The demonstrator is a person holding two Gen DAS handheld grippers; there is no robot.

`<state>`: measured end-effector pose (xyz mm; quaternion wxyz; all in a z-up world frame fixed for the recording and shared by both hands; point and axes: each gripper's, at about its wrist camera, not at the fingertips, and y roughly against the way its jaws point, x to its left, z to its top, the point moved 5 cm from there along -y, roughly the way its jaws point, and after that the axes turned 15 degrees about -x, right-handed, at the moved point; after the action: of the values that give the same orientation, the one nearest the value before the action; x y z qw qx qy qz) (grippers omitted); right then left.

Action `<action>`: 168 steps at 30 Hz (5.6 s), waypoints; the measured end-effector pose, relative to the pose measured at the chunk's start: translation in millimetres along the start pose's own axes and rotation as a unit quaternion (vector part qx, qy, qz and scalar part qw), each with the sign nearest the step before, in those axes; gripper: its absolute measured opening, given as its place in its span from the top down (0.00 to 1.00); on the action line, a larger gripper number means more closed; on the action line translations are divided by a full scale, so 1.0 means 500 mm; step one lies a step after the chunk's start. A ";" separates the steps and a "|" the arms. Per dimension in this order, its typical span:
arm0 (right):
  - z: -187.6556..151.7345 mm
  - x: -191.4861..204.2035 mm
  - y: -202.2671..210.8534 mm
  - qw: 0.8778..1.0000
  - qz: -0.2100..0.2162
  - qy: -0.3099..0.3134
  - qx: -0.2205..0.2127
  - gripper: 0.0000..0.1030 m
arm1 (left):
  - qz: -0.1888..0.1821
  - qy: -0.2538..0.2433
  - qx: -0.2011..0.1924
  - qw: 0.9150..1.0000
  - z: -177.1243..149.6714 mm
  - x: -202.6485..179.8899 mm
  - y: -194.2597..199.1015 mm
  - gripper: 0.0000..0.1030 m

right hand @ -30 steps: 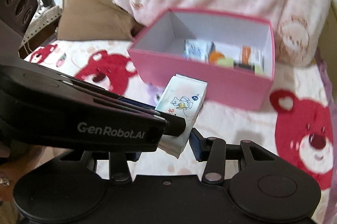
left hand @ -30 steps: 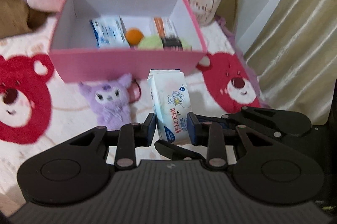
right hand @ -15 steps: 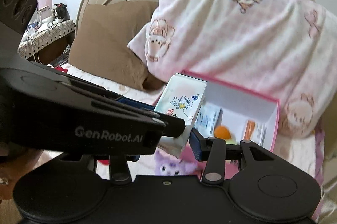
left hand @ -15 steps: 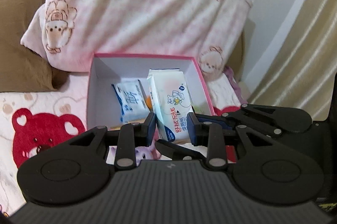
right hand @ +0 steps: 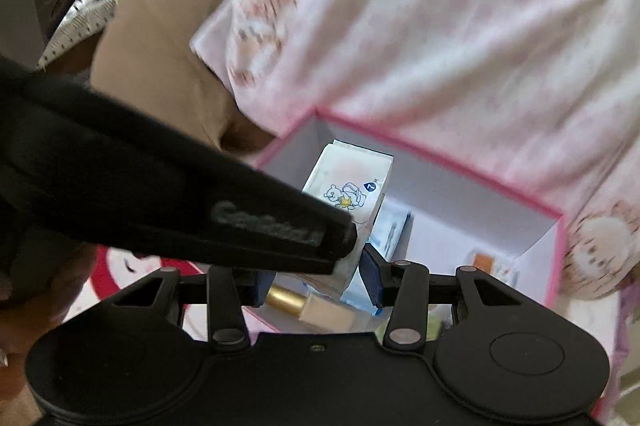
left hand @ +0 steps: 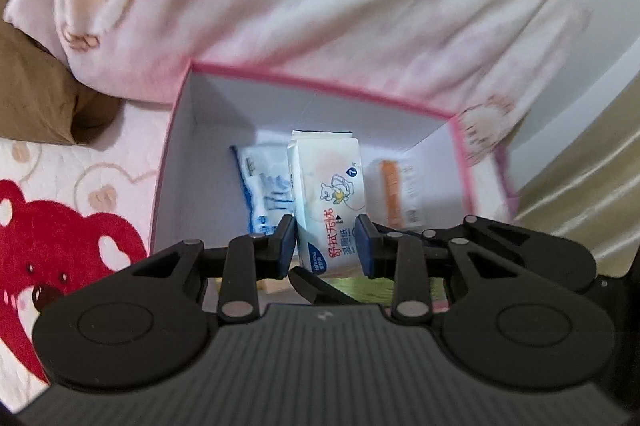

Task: Organize objects
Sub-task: 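Lower the tissue pack into the box with the left tool, then open the left tool to release the tissue pack and withdraw, then reach the left tool to the purple plush toy beside the box, then close the left tool on the purple plush toy's head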

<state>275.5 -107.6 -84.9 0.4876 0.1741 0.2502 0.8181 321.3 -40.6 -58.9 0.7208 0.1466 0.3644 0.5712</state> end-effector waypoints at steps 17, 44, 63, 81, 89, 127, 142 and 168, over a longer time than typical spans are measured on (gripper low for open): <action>-0.082 -0.076 -0.193 0.996 0.028 -0.028 0.085 0.52 | 0.020 0.021 0.034 0.999 -0.059 0.072 -0.196 0.72; -0.059 -0.054 0.079 0.999 -0.005 -0.033 0.003 0.25 | 0.038 -0.068 -0.021 0.997 -0.022 0.008 -0.027 0.33; -0.095 0.075 0.357 0.999 -0.013 -0.014 -0.033 0.11 | 0.036 -0.100 -0.035 0.994 -0.119 0.018 0.288 0.09; -0.244 0.130 0.265 0.998 0.013 -0.047 -0.034 0.10 | 0.037 -0.102 0.013 0.994 -0.266 0.042 0.190 0.05; -0.278 0.123 0.182 0.999 0.021 -0.044 -0.018 0.10 | 0.037 -0.112 0.053 0.992 -0.303 0.049 0.131 0.05; -0.361 0.112 0.063 0.999 -0.009 -0.049 -0.012 0.58 | -0.031 0.008 0.067 0.997 -0.331 0.093 0.010 0.79; -0.378 0.079 0.097 0.993 -0.026 -0.114 0.005 0.58 | -0.020 0.034 0.058 0.998 -0.339 0.100 0.010 0.62; -0.375 0.088 0.076 0.994 -0.033 -0.104 -0.028 0.50 | -0.062 -0.036 0.033 0.997 -0.338 0.029 0.047 0.68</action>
<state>128.8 -128.7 -213.9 0.5422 0.2361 0.1810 0.7858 188.3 -54.4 -166.2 0.7621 0.1678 0.3658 0.5073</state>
